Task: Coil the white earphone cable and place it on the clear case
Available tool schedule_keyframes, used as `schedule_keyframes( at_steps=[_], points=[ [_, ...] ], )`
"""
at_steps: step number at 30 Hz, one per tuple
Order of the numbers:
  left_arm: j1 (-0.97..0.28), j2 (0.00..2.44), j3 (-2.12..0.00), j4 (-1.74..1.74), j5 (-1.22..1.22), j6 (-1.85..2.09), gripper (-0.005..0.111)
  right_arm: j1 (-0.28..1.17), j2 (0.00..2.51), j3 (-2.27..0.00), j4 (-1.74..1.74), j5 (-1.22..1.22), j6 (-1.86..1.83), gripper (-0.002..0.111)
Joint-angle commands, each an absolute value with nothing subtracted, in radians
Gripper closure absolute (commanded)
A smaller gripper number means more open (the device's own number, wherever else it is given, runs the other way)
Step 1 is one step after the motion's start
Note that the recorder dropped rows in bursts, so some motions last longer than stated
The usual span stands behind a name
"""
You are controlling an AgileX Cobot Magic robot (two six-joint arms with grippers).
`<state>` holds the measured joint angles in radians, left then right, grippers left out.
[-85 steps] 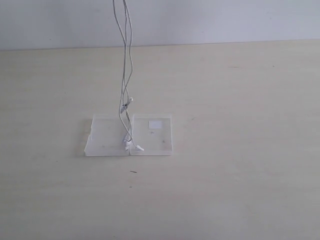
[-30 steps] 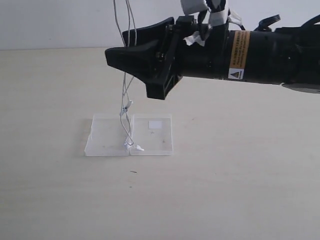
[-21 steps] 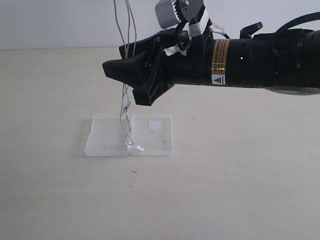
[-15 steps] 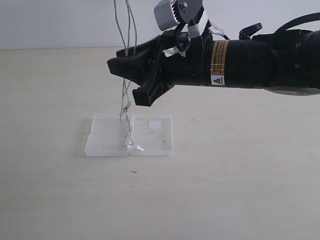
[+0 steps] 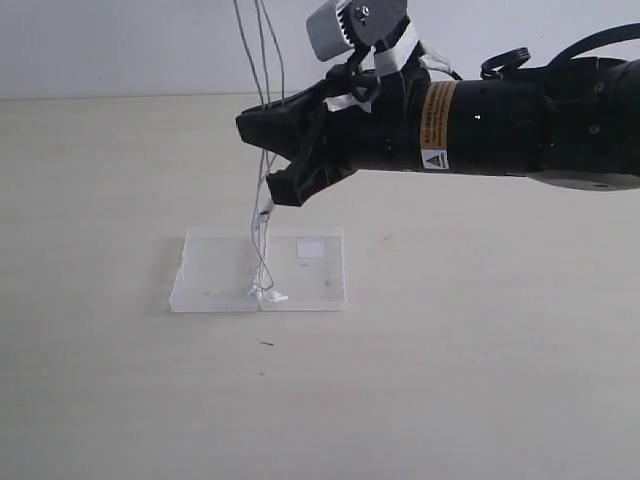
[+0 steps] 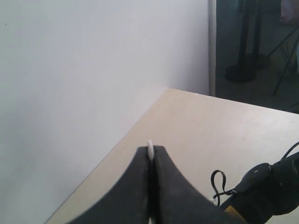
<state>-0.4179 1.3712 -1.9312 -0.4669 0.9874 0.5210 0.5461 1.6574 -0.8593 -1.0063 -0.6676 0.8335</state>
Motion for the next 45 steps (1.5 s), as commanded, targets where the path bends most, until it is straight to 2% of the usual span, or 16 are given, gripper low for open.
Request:
schedule_keyframes(
  at_steps=[1,7,11,17,28,39,45],
  points=[
    [-0.416,1.373,-1.93,-0.388,0.969,0.516,0.107,0.544,1.604,-0.872,-0.921,-0.428,0.807,0.108],
    [-0.416,1.373,-1.93,-0.325,0.943,0.489,0.107,0.544,1.511,-0.963,-0.918,-0.058,0.805,0.108],
    [-0.416,1.373,-1.93,-0.284,0.931,0.472,0.107,0.544,1.447,-1.027,-0.918,0.083,0.788,0.108],
    [-0.416,1.398,-1.926,-0.185,0.918,0.405,0.107,0.544,1.368,-1.092,-0.923,0.2,0.758,0.108],
    [-0.416,1.555,-1.799,-0.191,0.802,0.381,0.107,0.544,1.34,-1.135,-0.925,0.434,0.636,0.108],
    [-0.39,1.73,-1.791,-0.196,0.778,0.359,0.107,0.544,1.34,-1.135,-0.853,0.542,0.418,0.108],
    [-0.39,1.823,-1.789,-0.232,0.844,0.362,0.107,0.544,1.342,-1.133,-0.8,0.551,0.412,0.108]
  ],
)
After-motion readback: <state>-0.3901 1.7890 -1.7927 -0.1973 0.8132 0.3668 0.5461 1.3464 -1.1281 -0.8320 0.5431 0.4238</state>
